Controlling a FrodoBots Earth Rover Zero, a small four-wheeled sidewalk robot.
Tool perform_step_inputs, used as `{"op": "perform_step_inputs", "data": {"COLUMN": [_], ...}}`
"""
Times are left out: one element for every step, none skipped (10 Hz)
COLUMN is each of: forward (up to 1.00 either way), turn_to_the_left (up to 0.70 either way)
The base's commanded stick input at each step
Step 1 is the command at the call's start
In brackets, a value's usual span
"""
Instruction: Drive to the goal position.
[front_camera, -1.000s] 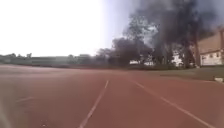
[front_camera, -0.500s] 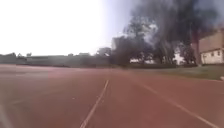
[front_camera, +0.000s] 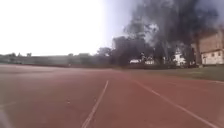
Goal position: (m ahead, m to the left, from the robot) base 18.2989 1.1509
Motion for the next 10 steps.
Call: {"op": "perform_step_inputs", "data": {"forward": [0.70,0.70,0.70,0.70,0.70,0.70,0.70,0.70,0.70,0.70], "turn_to_the_left": [0.00,0.00,0.00,0.00,0.00,0.00,0.00,0.00,0.00,0.00]}}
